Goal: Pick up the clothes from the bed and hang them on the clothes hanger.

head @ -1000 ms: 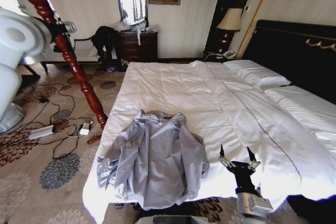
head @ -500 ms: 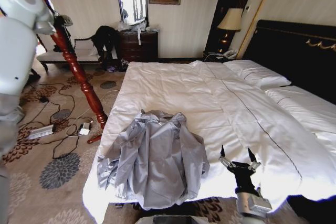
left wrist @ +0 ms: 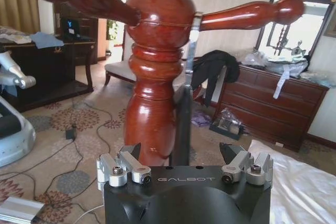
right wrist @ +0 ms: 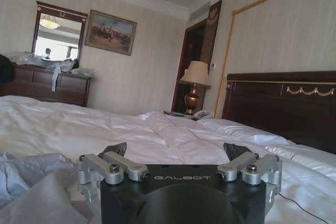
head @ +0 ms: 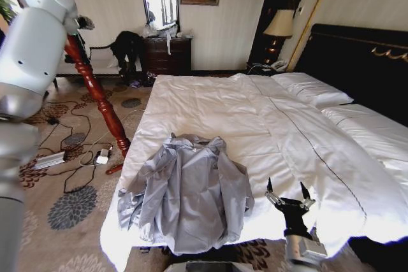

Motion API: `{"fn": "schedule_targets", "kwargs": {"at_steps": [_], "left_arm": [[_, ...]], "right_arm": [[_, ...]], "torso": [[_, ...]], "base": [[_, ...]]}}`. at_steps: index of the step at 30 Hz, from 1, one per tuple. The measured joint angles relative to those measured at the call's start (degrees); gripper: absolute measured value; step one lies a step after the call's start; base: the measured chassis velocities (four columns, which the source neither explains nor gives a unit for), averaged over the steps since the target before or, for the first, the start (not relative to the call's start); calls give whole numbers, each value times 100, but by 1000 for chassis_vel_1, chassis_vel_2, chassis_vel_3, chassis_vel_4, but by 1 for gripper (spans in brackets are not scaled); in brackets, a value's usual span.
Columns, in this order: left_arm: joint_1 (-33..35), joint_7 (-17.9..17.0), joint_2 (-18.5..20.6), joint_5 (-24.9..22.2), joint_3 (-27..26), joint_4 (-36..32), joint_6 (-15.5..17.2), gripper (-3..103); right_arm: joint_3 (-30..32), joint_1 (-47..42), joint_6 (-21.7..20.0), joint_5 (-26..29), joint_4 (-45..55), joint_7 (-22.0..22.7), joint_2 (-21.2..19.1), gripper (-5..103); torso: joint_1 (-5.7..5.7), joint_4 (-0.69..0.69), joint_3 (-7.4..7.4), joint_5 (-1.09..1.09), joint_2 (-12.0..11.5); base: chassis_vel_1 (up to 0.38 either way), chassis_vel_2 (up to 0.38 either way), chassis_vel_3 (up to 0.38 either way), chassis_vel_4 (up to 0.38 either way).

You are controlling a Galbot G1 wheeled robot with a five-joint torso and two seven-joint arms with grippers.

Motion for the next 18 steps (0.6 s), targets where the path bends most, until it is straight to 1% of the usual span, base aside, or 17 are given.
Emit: {"fn": "schedule_targets", "kwargs": {"at_steps": [4, 8, 9, 13, 18], "left_arm": [[-34, 135, -83, 28, 1, 220, -2, 85], [-185, 307, -320, 41, -6, 770, -3, 85], [-185, 307, -320, 41, -6, 770, -3, 85], [-319, 640, -517, 264, -16, 1315, -6, 85], [-222, 706, -520, 360, -51, 1278, -9, 85]], "right_arm": [[-47, 4, 6, -21, -33, 0, 24, 100], [-127, -57, 59, -103, -39, -1, 62, 100], [-127, -57, 59, -103, -39, -1, 62, 100], [-127, -25, 72, -193, -14, -2, 97, 100], [-150, -42, 99, -227, -17, 0, 131, 100]], "torso": [[1, -4, 0, 1, 0], [0, -5, 0, 2, 0], [0, -5, 0, 2, 0], [0, -4, 0, 3, 0], [1, -4, 0, 0, 0]], "base": [[0, 0, 0, 0], [0, 0, 0, 0], [0, 0, 0, 0], [0, 0, 0, 0], [0, 0, 0, 0]]}}
